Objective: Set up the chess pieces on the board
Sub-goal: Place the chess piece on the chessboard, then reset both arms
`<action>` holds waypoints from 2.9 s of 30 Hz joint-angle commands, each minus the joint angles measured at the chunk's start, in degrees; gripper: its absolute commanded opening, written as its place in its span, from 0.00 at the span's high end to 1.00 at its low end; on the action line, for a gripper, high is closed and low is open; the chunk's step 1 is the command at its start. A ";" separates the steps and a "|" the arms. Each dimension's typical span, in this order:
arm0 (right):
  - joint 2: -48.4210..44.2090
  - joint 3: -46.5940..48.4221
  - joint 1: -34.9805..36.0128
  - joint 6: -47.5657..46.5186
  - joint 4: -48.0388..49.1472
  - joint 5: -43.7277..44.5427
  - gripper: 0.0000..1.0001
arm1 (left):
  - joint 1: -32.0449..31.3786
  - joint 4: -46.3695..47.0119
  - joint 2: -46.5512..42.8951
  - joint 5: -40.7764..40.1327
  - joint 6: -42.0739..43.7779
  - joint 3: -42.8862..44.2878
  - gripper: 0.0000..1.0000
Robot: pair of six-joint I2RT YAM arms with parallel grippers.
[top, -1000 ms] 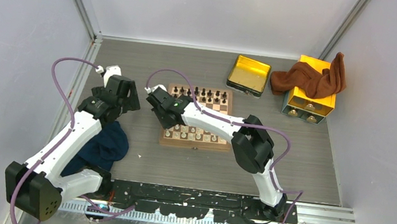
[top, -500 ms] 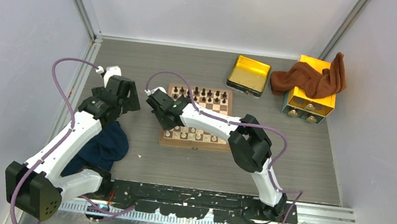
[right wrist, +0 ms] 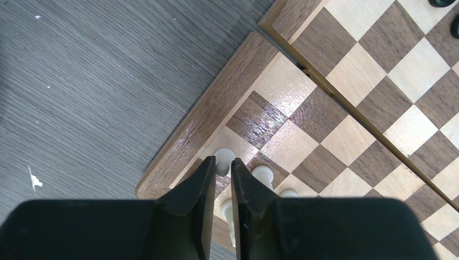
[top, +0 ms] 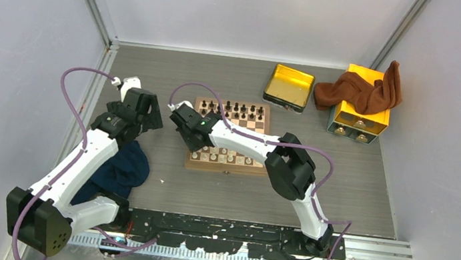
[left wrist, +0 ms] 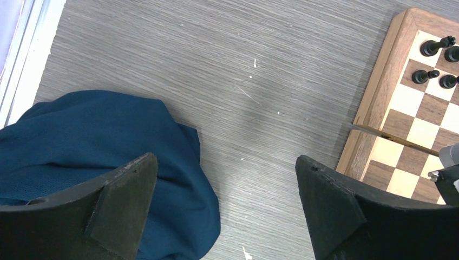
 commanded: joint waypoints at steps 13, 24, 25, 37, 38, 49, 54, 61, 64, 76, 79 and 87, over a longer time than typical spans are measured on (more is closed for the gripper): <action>-1.79 1.14 0.04 -0.80 0.43 0.78 0.69 | 0.42 2.05 0.07 -0.33 -0.57 0.19 0.00; -6.47 2.67 -1.13 -1.36 -0.03 3.95 0.69 | 0.40 2.18 0.46 -0.29 -0.40 0.93 0.00; -7.33 2.57 -1.58 -1.51 0.17 4.40 0.69 | 0.42 2.29 0.57 -0.25 -0.29 1.10 0.00; -23.83 -5.58 -17.71 -3.62 8.46 14.45 0.47 | 0.42 3.56 4.03 0.16 1.00 5.28 0.00; -25.34 -7.11 -19.75 -3.61 9.02 15.28 0.45 | 0.42 3.83 4.48 0.41 0.91 5.67 0.00; -37.90 -27.42 -39.89 -1.54 13.41 16.40 0.34 | 0.42 7.28 10.27 1.32 2.76 9.58 0.00; -45.29 -37.09 -40.78 -1.33 19.49 25.23 0.02 | 0.42 8.60 12.51 1.14 3.90 10.60 0.00; -46.73 -38.57 -41.42 2.50 15.95 27.46 0.00 | 0.42 9.66 14.45 1.85 4.24 11.09 0.00; -45.40 -36.78 -41.45 4.50 12.85 27.47 0.00 | 0.42 9.87 14.81 1.81 4.56 11.28 0.00; -44.00 -35.54 -41.48 9.96 7.76 28.91 0.00 | 0.42 10.91 15.95 2.16 4.75 11.47 0.00; -43.82 -35.37 -41.41 10.69 7.17 29.35 0.00 | 0.42 11.02 15.76 2.33 4.95 11.53 0.00; -44.42 -36.06 -41.41 11.00 7.03 28.68 0.00 | 0.42 10.42 15.32 1.59 5.01 11.38 0.00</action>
